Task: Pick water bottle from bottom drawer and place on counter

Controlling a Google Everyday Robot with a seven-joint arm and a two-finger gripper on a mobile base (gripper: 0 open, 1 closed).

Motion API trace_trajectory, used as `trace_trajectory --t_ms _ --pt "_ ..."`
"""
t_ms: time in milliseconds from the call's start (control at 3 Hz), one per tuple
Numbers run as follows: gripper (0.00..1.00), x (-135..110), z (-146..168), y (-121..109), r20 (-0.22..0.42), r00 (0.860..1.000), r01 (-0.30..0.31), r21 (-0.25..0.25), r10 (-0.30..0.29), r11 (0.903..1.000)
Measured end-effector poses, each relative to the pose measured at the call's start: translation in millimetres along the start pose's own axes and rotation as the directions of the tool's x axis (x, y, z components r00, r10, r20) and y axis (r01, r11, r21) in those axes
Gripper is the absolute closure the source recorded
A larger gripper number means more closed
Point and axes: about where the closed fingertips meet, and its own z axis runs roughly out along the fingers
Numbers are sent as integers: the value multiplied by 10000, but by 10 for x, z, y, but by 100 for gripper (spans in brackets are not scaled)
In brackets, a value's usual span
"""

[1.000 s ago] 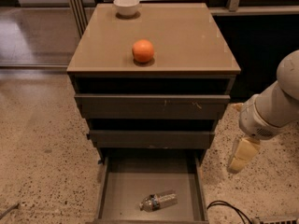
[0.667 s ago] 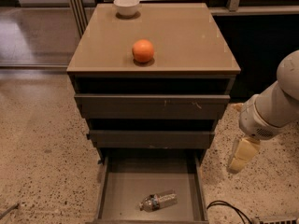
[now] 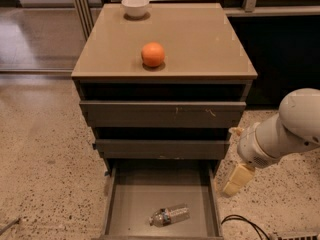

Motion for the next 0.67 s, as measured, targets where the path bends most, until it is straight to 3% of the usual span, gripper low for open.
trace_trajectory --t_ms 333,667 --pt "0 -168 518 211 -42 9999 94 128 -94 9999" --pt "0 -125 1058 377 -578 9983 53 435 -28 9990"
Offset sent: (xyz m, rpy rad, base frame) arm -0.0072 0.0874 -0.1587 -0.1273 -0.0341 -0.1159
